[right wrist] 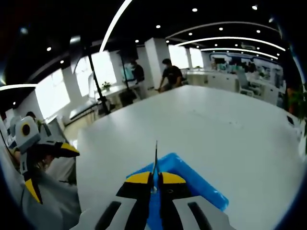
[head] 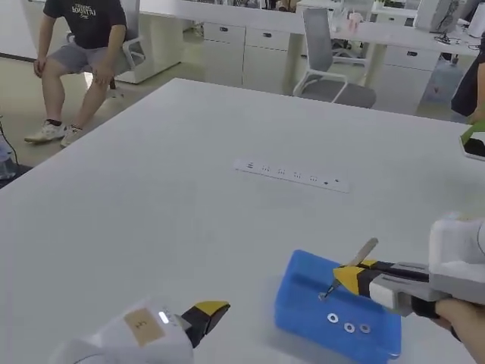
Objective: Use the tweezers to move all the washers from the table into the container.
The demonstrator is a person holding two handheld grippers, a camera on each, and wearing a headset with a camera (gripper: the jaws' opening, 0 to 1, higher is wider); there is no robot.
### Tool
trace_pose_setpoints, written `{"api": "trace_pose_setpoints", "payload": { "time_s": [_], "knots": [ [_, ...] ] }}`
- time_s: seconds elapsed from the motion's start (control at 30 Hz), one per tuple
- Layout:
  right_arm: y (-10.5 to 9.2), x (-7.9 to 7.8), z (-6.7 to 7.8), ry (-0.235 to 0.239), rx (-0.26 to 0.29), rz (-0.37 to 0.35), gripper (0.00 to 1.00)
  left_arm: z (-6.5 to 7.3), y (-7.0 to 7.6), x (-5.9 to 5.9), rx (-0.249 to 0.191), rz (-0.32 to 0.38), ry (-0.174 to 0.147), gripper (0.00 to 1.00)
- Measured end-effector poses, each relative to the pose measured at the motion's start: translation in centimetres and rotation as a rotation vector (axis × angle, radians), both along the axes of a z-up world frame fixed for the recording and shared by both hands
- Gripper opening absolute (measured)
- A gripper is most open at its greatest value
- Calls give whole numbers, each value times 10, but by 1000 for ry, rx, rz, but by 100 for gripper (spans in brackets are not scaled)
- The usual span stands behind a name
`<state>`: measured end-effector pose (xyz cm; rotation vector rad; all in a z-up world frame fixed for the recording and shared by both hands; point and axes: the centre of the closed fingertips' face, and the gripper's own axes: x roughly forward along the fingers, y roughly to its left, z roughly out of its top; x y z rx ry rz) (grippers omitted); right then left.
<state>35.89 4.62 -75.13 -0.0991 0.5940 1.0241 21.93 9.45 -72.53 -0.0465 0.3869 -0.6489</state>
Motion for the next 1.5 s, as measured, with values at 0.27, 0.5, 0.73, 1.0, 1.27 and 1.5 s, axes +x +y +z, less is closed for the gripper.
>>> {"api": "trace_pose_setpoints", "payload": {
  "time_s": [0.27,0.5,0.73,1.0,1.27,1.5],
  "knots": [
    [0,8,-17,25,-40,4,3,0,0,0,2,4,3,87],
    [-3,15,-36,55,-70,-2,3,-1,1,0,4,4,6,87],
    [-1,19,-46,75,-89,-7,3,-2,3,0,6,6,7,86],
    [3,18,-54,80,-112,4,3,-3,3,0,3,7,10,86],
    [0,19,-60,63,-145,17,3,-5,6,0,-4,14,15,86],
    [-2,17,-61,48,-144,18,3,-4,7,1,-12,17,12,86]
  ]
}}
